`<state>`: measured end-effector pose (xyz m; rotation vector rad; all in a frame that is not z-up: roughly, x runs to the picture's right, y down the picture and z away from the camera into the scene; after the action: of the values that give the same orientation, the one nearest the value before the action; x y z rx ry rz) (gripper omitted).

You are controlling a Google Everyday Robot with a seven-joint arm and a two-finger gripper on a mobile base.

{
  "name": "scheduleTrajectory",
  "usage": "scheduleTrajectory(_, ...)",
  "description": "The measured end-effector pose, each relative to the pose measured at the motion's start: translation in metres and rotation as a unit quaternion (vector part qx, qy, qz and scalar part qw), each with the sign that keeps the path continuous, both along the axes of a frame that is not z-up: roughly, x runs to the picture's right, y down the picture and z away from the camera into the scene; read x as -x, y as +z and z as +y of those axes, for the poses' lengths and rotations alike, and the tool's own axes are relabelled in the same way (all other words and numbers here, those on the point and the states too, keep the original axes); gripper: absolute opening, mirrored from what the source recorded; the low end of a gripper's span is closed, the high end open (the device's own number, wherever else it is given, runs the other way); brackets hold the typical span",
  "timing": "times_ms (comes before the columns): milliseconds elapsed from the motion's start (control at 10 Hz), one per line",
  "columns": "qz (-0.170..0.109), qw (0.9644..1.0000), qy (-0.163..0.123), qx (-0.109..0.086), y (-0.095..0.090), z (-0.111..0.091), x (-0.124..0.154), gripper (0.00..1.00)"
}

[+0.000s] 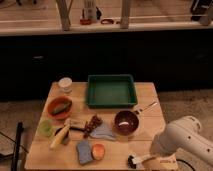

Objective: Place brush in tray

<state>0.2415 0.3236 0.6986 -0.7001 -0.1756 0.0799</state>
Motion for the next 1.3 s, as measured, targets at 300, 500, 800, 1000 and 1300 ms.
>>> scheduleTrajectory(300, -0.014, 0.9999, -0.003, 0.002, 0.011, 0.009, -0.001, 0.61)
scheduleTrajectory(500, -0.022, 0.9997, -0.009, 0.003, 0.013, 0.013, -0.002, 0.79)
scheduleTrajectory(800, -0.024, 0.9996, -0.013, 0.003, 0.013, 0.014, -0.001, 0.80)
scheduleTrajectory(1000, -0.024, 0.9996, -0.014, 0.003, 0.014, 0.014, -0.001, 0.80)
scheduleTrajectory(1300, -0.022, 0.9996, -0.014, 0.002, 0.018, 0.016, -0.003, 0.80)
